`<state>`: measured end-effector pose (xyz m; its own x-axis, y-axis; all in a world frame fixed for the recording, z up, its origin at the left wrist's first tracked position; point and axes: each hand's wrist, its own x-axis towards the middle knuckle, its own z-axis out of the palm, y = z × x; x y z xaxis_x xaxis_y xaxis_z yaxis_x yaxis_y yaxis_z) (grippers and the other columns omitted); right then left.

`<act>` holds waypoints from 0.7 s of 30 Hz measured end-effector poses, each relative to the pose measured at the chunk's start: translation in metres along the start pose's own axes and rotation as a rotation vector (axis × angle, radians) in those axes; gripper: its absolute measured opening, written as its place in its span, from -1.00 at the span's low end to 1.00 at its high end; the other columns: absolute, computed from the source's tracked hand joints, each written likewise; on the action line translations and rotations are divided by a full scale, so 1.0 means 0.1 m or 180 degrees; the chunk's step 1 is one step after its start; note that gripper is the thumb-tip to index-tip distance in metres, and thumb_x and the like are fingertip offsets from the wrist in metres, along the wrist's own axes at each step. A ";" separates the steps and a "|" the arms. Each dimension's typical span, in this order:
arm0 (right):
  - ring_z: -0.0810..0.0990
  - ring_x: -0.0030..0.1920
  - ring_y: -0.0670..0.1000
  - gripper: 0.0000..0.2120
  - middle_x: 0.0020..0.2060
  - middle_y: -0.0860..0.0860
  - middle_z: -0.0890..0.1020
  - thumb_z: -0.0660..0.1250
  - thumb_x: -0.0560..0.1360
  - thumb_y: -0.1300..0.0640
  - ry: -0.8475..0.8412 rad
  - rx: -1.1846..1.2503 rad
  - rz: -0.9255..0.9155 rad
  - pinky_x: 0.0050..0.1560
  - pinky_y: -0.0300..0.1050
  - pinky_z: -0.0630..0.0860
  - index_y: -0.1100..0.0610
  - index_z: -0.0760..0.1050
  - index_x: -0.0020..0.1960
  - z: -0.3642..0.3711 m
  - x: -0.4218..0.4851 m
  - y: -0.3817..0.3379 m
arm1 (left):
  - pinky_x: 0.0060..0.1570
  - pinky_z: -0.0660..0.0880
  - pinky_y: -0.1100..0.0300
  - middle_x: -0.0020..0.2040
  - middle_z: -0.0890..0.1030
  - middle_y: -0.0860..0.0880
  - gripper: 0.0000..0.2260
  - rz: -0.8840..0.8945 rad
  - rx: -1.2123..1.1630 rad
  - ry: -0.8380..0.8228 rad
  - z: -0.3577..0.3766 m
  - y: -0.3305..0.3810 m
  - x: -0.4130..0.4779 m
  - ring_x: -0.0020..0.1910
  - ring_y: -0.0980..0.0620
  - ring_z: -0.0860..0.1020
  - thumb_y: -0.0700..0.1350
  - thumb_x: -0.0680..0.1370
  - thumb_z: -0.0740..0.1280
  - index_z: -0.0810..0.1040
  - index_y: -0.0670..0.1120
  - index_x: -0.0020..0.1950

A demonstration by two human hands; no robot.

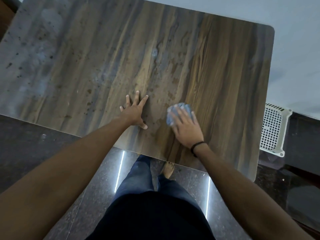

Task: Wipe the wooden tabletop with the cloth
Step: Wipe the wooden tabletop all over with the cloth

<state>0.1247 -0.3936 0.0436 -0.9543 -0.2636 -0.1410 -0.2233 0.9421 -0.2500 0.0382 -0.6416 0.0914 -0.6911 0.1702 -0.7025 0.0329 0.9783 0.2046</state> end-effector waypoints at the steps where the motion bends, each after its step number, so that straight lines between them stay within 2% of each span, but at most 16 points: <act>1: -0.01 0.64 0.05 -0.48 0.64 -0.03 0.08 0.00 0.70 -0.08 0.0141 0.0156 0.0590 0.57 0.32 0.04 -0.10 0.05 0.65 -0.05 0.13 -0.01 | 0.37 0.00 -0.52 0.56 -0.46 0.03 0.24 0.0010 -0.0002 0.0005 0.00 -0.01 0.00 0.54 -0.33 -0.35 0.06 0.29 0.65 -0.26 0.17 0.62; 2: -0.02 0.64 0.06 -0.47 0.65 -0.01 0.08 0.01 0.70 -0.08 0.0259 0.0268 0.0963 0.58 0.30 0.00 -0.07 0.05 0.65 -0.07 0.20 -0.09 | 0.37 0.01 -0.52 0.57 -0.44 0.03 0.23 0.0017 -0.0024 0.0022 -0.01 -0.01 0.00 0.54 -0.32 -0.34 0.07 0.29 0.65 -0.24 0.16 0.62; 3: -0.02 0.64 0.08 -0.46 0.65 0.01 0.07 0.02 0.70 -0.07 0.0323 0.0276 0.1013 0.58 0.29 -0.03 -0.05 0.05 0.66 -0.03 0.20 -0.19 | 0.37 0.01 -0.52 0.58 -0.41 0.02 0.22 0.0024 -0.0077 0.0065 -0.04 -0.01 0.02 0.55 -0.32 -0.33 0.08 0.29 0.64 -0.21 0.15 0.63; 4: -0.03 0.64 0.09 -0.45 0.65 0.02 0.06 0.02 0.70 -0.07 0.0268 0.0204 0.0770 0.57 0.29 -0.02 -0.04 0.03 0.66 0.03 0.13 -0.30 | 0.38 0.02 -0.52 0.60 -0.38 0.02 0.20 0.0031 -0.0149 0.0138 -0.08 -0.01 0.05 0.56 -0.31 -0.31 0.08 0.29 0.64 -0.18 0.13 0.63; 7: -0.01 0.64 0.03 -0.46 0.65 -0.03 0.07 0.02 0.70 -0.09 -0.0110 -0.0066 -0.0673 0.57 0.23 0.06 -0.08 0.04 0.65 0.11 -0.22 -0.40 | 0.40 0.01 -0.50 0.61 -0.34 0.01 0.19 -0.0082 -0.0313 0.0374 -0.26 -0.05 0.16 0.57 -0.29 -0.29 0.08 0.29 0.65 -0.14 0.10 0.64; 9: 0.01 0.64 0.01 -0.48 0.64 -0.06 0.10 0.02 0.70 -0.10 -0.0197 -0.0107 -0.0960 0.58 0.23 0.07 -0.12 0.05 0.65 0.04 -0.08 -0.18 | 0.38 0.01 -0.51 0.60 -0.37 0.02 0.21 -0.0152 -0.0300 0.0297 -0.35 -0.09 0.23 0.56 -0.31 -0.30 0.08 0.30 0.64 -0.20 0.13 0.63; 11: -0.04 0.64 0.03 -0.47 0.65 -0.05 0.07 0.01 0.70 -0.10 -0.0122 -0.0016 -0.0358 0.57 0.29 0.06 -0.12 0.03 0.65 -0.05 0.27 -0.02 | 0.37 0.01 -0.52 0.59 -0.41 0.02 0.22 -0.0160 -0.0267 0.0119 -0.39 -0.11 0.28 0.55 -0.33 -0.32 0.08 0.32 0.63 -0.25 0.13 0.62; 13: -0.07 0.64 0.04 -0.47 0.65 -0.04 0.03 0.00 0.71 -0.09 0.0090 0.0262 0.0664 0.58 0.29 -0.01 -0.10 0.01 0.66 -0.15 0.61 0.04 | 0.36 0.01 -0.52 0.58 -0.43 0.02 0.22 -0.0179 -0.0274 0.0064 -0.38 -0.10 0.29 0.54 -0.33 -0.33 0.07 0.33 0.63 -0.27 0.12 0.62; 14: -0.08 0.64 0.05 -0.46 0.65 -0.02 0.01 0.00 0.71 -0.09 0.0183 0.0340 0.1005 0.59 0.28 -0.06 -0.09 0.00 0.66 -0.16 0.71 0.00 | 0.36 0.01 -0.52 0.58 -0.44 0.01 0.22 -0.0192 -0.0279 0.0054 -0.38 -0.09 0.29 0.54 -0.33 -0.34 0.06 0.33 0.63 -0.28 0.12 0.62; 15: -0.09 0.64 0.07 -0.45 0.65 0.00 0.00 0.00 0.71 -0.09 0.0212 0.0349 0.1102 0.59 0.27 -0.09 -0.06 -0.01 0.66 -0.14 0.73 -0.10 | 0.37 0.00 -0.52 0.58 -0.44 0.01 0.21 -0.0197 -0.0280 0.0036 -0.38 -0.09 0.28 0.54 -0.33 -0.34 0.06 0.33 0.63 -0.28 0.11 0.62; 16: -0.09 0.64 0.08 -0.44 0.65 0.01 -0.01 0.01 0.71 -0.08 0.0171 0.0313 0.0931 0.58 0.26 -0.09 -0.05 -0.01 0.66 -0.10 0.68 -0.20 | 0.37 -0.01 -0.51 0.58 -0.43 0.00 0.21 -0.0191 -0.0283 0.0020 -0.39 -0.09 0.27 0.54 -0.32 -0.34 0.05 0.34 0.62 -0.27 0.11 0.62; 19: -0.01 0.64 0.04 -0.46 0.64 -0.03 0.09 0.05 0.70 -0.10 -0.0048 0.0063 -0.0364 0.57 0.28 0.07 -0.08 0.06 0.65 -0.05 0.37 -0.25 | 0.40 -0.05 -0.49 0.58 -0.41 -0.01 0.20 -0.0109 -0.0292 0.0147 -0.50 -0.11 0.32 0.54 -0.30 -0.36 0.05 0.34 0.62 -0.25 0.10 0.63; 21: 0.02 0.63 0.02 -0.47 0.64 -0.06 0.10 0.04 0.70 -0.11 -0.0117 -0.0042 -0.0605 0.55 0.28 0.13 -0.12 0.06 0.65 -0.11 0.54 -0.01 | 0.42 -0.07 -0.49 0.58 -0.43 0.01 0.20 -0.0106 -0.0303 0.0241 -0.61 -0.14 0.38 0.54 -0.28 -0.38 0.06 0.33 0.62 -0.25 0.12 0.63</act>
<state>0.0715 -0.4067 0.0467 -0.8868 -0.4443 -0.1272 -0.4017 0.8772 -0.2630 -0.0325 -0.6560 0.1039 -0.7434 0.1247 -0.6571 -0.0572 0.9670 0.2482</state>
